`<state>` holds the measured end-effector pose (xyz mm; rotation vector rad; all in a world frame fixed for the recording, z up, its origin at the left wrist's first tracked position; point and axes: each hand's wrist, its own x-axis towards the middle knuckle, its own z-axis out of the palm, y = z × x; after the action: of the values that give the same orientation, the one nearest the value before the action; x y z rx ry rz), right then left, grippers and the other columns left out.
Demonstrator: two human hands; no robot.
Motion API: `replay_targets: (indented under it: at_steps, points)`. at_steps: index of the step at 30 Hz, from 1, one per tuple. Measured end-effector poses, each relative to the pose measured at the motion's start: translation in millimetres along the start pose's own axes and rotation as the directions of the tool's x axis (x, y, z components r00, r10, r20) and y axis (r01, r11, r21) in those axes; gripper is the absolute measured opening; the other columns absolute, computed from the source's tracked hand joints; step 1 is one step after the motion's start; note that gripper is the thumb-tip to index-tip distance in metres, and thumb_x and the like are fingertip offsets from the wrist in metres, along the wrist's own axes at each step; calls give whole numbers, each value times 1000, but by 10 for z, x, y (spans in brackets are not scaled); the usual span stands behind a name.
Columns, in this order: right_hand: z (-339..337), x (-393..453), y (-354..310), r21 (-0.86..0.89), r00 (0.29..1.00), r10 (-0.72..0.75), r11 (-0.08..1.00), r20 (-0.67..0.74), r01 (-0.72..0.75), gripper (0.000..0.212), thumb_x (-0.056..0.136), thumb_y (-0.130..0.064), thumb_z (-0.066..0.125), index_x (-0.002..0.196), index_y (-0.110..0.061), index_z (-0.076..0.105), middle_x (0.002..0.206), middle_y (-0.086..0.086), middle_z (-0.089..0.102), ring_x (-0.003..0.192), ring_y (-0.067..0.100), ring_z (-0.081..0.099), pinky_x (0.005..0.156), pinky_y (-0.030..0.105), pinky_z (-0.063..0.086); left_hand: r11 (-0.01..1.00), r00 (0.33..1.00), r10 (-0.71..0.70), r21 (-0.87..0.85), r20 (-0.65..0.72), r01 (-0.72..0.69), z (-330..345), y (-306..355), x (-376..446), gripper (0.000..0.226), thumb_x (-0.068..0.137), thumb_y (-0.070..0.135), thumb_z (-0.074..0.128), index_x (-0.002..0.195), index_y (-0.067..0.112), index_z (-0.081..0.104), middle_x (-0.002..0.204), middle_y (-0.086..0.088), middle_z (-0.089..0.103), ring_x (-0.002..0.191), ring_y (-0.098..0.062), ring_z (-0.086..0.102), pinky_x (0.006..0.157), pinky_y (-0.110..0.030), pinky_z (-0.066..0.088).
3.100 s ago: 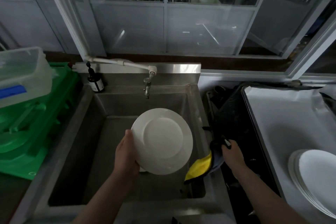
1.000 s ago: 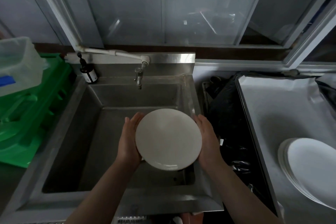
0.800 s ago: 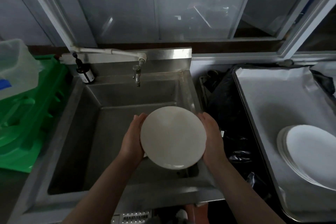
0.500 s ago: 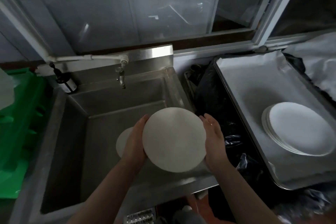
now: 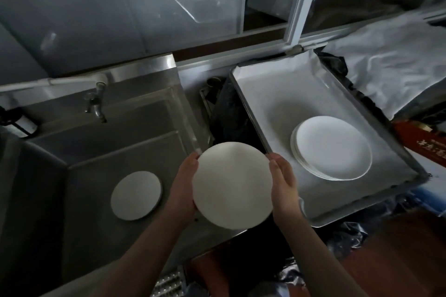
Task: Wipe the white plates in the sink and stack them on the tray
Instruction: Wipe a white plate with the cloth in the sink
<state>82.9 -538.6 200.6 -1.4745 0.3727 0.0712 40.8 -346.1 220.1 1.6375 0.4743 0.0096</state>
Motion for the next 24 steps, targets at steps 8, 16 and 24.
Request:
replay_targets:
  at_steps: [8, 16, 24]
  points:
    - [-808, 633, -163, 36, 999, 15, 999, -40, -13, 20, 100, -22, 55, 117, -25, 63, 119, -7, 66, 115, 16, 61, 99, 37, 49, 976, 995, -97, -199, -11, 93, 1062, 59, 276, 44, 105, 18, 45, 149, 20, 43, 143, 6, 49, 119, -12, 55, 83, -22, 45]
    - [-1441, 1341, -295, -66, 996, -77, 995, -47, 73, 20, 100, -22, 54, 119, -28, 61, 121, -15, 62, 117, 11, 57, 103, 38, 46, 976, 996, -84, -201, 18, 86, 1976, 166, 571, 23, 103, 19, 52, 125, 28, 53, 117, 12, 62, 100, -2, 63, 74, -16, 50]
    - [-1916, 1743, -329, -254, 978, -206, 948, -28, 192, 42, 91, -42, 53, 129, -24, 57, 124, -16, 56, 116, 4, 51, 99, 28, 41, 994, 988, -108, -8, 108, 110, 2523, 206, 846, 17, 105, 24, 46, 115, 11, 51, 115, -10, 54, 87, -3, 61, 68, -17, 52]
